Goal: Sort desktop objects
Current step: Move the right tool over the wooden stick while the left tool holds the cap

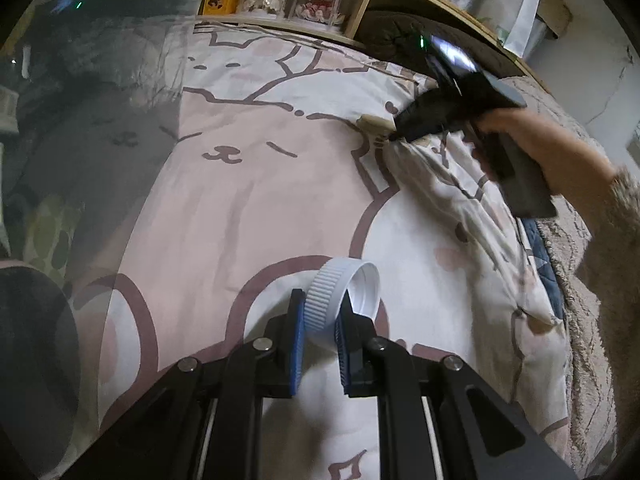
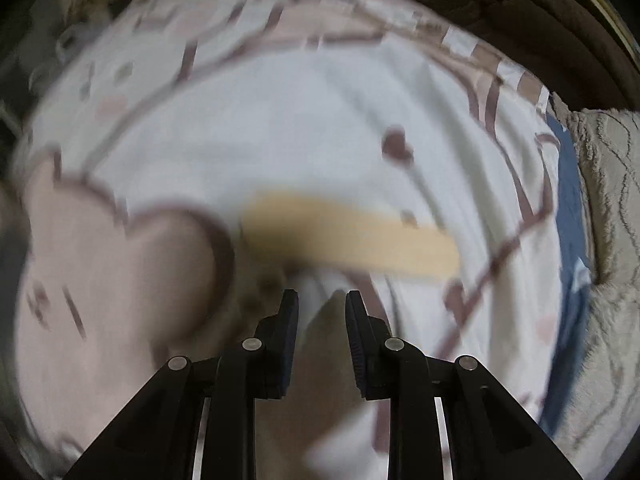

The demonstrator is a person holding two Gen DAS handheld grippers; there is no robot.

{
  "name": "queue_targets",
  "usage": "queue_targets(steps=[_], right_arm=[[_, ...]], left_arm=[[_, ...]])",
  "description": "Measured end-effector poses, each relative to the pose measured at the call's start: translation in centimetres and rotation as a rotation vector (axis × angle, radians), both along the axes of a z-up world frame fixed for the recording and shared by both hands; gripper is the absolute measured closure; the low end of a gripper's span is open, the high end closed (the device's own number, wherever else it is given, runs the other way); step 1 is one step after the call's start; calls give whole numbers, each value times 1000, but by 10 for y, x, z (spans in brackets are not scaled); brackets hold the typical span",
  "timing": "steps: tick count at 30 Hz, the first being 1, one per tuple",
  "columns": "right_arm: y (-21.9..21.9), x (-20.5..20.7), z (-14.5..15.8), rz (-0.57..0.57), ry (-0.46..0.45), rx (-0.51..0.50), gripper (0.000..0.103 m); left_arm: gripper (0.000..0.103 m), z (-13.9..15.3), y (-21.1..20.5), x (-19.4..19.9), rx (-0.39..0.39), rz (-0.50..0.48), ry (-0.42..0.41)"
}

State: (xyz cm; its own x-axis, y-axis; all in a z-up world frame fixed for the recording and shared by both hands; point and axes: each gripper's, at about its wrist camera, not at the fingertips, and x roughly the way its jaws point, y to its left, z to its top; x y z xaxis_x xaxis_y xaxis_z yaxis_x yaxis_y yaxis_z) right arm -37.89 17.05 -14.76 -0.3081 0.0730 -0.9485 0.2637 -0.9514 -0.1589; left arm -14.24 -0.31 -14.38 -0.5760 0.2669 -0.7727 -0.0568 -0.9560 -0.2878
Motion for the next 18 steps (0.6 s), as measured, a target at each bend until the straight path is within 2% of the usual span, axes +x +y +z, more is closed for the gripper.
queue_targets(steps=[4,8,10,13,18], right_arm=[[12,11,21,-53,76,-91,78],[19,-1,37,-174,175,-217,78],[17,-13,35,-223,190,-255,78],[8,-33,23,-250,169,-237,78],[-9,-60,7,-223,125,-130,78]], left_arm=[[88,8,1,6,-8,1,28],[88,11,1,9,-11,2,37],[88,12,1,7,-11,4,43],[88,11,-3,2,-1,13,47],[88,7,-7,-2,65,13,13]])
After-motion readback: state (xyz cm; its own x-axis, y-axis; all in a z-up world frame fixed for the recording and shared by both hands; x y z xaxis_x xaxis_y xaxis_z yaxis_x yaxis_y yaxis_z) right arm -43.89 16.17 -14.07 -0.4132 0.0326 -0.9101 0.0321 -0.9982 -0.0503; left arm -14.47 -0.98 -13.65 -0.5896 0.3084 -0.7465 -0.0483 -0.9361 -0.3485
